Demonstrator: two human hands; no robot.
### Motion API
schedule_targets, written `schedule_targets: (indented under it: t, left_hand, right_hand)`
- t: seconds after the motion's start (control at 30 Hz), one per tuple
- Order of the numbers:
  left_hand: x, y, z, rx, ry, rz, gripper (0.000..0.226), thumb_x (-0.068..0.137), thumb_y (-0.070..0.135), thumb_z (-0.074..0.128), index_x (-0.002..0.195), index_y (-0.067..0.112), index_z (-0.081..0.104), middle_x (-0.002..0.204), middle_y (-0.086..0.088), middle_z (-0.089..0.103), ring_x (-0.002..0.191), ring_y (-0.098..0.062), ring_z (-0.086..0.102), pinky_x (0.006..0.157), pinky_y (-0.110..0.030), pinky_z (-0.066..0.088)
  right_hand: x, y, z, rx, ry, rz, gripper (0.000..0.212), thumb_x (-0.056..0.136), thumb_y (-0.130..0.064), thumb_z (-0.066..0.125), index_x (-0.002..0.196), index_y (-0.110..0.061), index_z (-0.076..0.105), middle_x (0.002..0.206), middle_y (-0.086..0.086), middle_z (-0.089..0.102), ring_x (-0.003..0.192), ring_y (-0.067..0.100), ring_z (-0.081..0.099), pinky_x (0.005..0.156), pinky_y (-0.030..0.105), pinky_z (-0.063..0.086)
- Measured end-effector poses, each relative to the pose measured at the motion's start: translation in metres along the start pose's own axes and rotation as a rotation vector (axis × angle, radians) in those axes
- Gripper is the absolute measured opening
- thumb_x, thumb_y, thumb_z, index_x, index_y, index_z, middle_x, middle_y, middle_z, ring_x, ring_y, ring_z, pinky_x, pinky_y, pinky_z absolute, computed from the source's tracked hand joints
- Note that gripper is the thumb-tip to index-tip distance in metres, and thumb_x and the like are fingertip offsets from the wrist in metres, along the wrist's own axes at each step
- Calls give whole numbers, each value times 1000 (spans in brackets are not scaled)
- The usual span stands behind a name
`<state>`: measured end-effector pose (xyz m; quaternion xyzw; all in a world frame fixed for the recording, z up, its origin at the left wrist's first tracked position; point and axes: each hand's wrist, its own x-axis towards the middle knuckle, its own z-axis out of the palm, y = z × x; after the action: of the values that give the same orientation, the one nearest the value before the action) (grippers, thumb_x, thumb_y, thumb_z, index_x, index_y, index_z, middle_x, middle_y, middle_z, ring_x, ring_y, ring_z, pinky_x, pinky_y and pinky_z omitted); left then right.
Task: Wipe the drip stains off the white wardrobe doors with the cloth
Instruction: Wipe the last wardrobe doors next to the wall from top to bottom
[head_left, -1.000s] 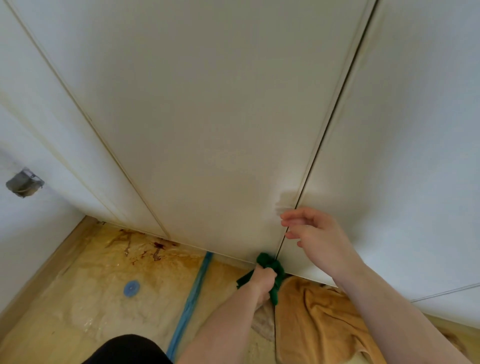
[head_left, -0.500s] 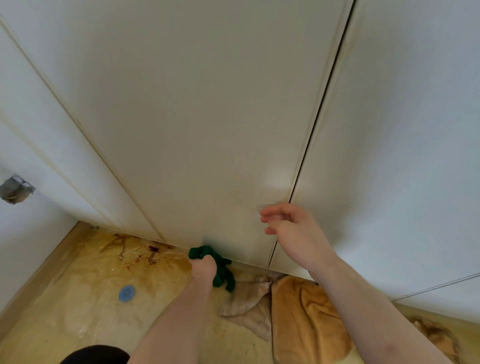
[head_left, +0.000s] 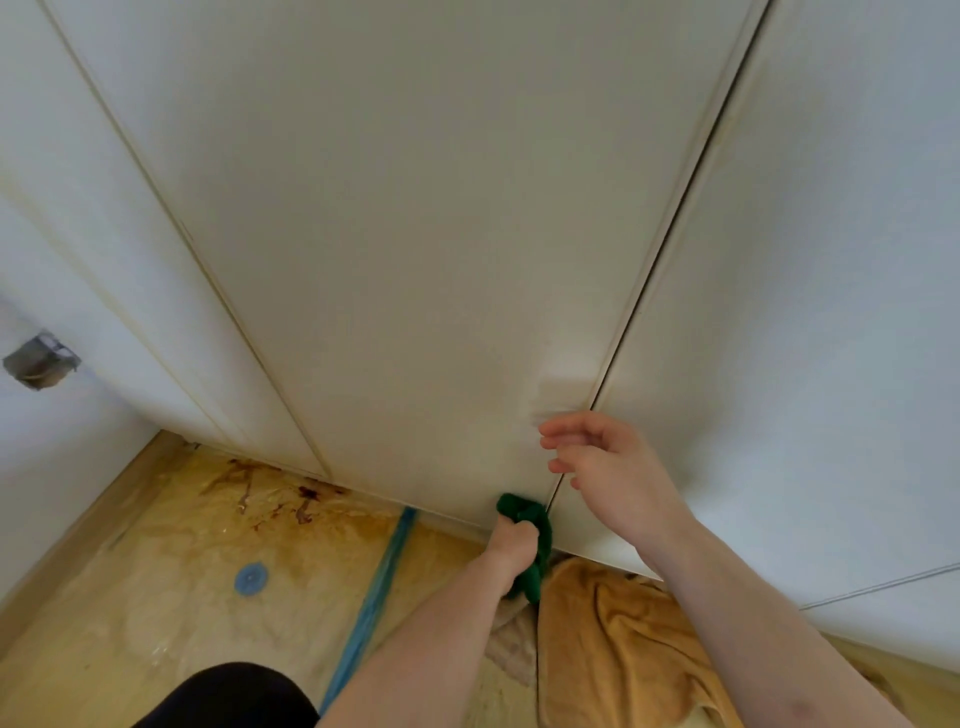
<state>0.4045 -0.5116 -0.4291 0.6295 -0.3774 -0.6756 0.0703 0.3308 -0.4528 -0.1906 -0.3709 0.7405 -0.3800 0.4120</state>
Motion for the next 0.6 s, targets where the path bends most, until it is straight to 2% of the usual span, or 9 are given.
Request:
schedule_targets:
  t: [0.13, 0.2, 0.33, 0.4, 0.53, 0.6]
  left_hand:
    - [-19, 11, -1, -11, -14, 51, 53, 98, 20, 46, 150, 14, 38, 132, -12, 57, 114, -29, 57, 107, -45, 47]
    - [-33, 22, -11, 3, -3, 92, 50, 96, 18, 49, 146, 12, 43, 131, -13, 59, 114, -30, 58, 106, -46, 48]
    - [-79, 50, -37, 8, 26, 202, 43, 99, 14, 51, 142, 9, 46, 132, -15, 59, 116, -31, 58, 106, -45, 48]
    - [-111, 64, -52, -2, 35, 266, 38, 101, 12, 51, 139, 9, 47, 130, -15, 60, 116, -31, 58, 105, -43, 48]
    - [-170, 98, -91, -136, 30, 397, 32, 102, 13, 51, 134, 12, 49, 120, -13, 63, 108, -30, 61, 100, -45, 50]
    - [-201, 118, -107, -231, 44, 450, 27, 102, 12, 51, 129, 10, 52, 114, -14, 64, 99, -27, 62, 87, -41, 52]
  right_hand:
    - [-14, -5, -7, 36, 24, 0, 34, 94, -3, 48, 105, -27, 70, 106, -7, 71, 98, 14, 68, 70, 21, 46]
    - [-22, -7, -12, 53, 49, -4, 35, 94, -2, 49, 106, -27, 70, 107, -7, 72, 98, 13, 68, 73, 22, 47]
    - [-47, -8, -18, 89, 108, -27, 30, 94, -4, 58, 105, -28, 72, 105, -8, 72, 103, 11, 66, 93, 32, 53]
    - [-62, -7, -16, 104, 138, -38, 28, 96, -7, 59, 104, -30, 72, 106, -8, 72, 102, 10, 66, 96, 35, 53]
    - [-94, -15, -1, 81, 174, -91, 34, 94, -1, 54, 100, -30, 71, 104, -9, 72, 104, 11, 65, 81, 24, 48]
    - [-106, -29, 2, 39, 154, -113, 36, 92, 0, 52, 101, -30, 69, 105, -10, 70, 104, 10, 64, 75, 19, 46]
